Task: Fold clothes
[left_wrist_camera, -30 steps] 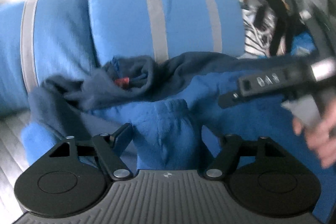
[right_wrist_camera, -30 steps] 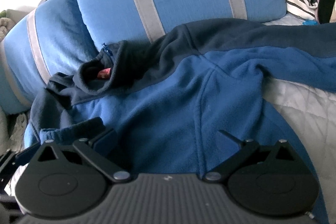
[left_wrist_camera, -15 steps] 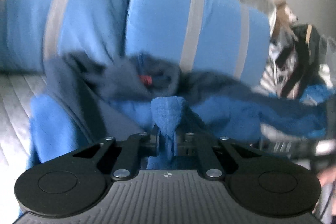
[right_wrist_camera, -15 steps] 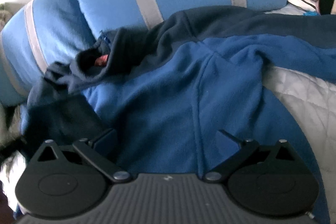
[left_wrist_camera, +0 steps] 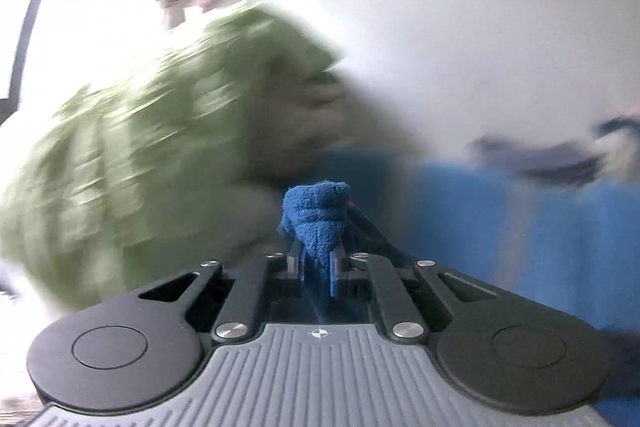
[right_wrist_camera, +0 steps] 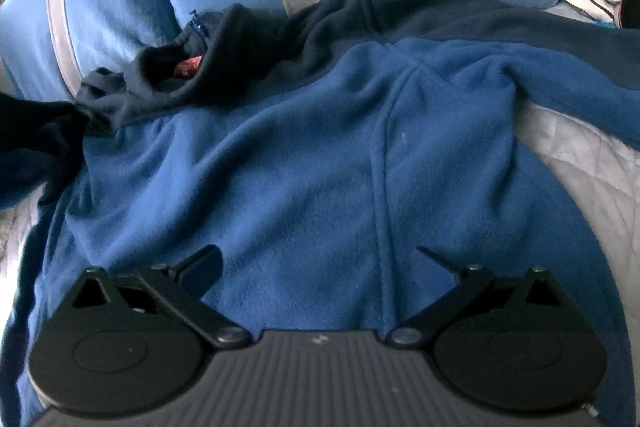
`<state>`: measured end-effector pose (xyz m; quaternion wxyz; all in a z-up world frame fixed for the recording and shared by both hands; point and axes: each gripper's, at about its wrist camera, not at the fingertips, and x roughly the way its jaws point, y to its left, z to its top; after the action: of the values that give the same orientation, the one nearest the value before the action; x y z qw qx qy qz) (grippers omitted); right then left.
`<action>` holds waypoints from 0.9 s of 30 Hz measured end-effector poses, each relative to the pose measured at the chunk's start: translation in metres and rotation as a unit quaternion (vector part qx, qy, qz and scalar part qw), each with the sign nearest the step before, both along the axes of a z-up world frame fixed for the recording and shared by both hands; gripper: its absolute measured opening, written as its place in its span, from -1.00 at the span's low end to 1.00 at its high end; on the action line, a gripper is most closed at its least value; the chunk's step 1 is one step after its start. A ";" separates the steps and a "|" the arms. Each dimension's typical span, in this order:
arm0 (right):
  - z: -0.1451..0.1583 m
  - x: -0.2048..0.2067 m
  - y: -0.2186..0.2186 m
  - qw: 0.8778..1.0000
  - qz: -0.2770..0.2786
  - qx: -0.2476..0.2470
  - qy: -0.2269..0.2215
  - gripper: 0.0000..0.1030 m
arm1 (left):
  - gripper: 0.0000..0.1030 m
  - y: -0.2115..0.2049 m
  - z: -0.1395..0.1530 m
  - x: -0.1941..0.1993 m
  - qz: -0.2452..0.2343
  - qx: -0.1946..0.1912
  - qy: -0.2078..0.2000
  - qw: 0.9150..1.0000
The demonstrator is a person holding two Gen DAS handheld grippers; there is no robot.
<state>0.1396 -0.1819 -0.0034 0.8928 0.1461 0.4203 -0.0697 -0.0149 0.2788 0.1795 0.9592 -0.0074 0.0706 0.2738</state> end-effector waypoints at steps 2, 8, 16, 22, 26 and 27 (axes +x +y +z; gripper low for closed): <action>-0.002 0.000 0.004 1.000 0.006 -0.015 -0.001 0.99 | -0.81 0.026 -0.029 -0.009 0.039 -0.015 0.034 0.999; -0.008 0.002 0.016 0.998 0.024 -0.060 -0.004 1.00 | -0.81 0.065 -0.102 -0.025 0.106 -0.093 0.090 0.986; -0.007 -0.002 0.028 0.995 0.046 -0.089 -0.024 1.00 | -0.80 0.082 -0.141 -0.035 0.135 -0.141 0.115 0.974; 0.000 -0.008 0.034 0.993 0.060 -0.093 -0.047 1.00 | -0.80 0.108 -0.153 -0.043 0.128 -0.202 0.109 0.965; 0.016 -0.023 0.064 0.978 0.122 -0.128 -0.109 0.99 | -0.77 0.124 -0.168 -0.048 0.116 -0.229 0.104 0.961; 0.022 -0.027 0.078 0.971 0.149 -0.136 -0.126 0.99 | -0.74 0.127 -0.172 -0.049 0.113 -0.233 0.101 0.960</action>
<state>0.1130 -0.1038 0.0182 0.9503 -0.0330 0.3084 0.0264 -0.0643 0.4054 0.0074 0.8813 -0.2113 0.2279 0.3559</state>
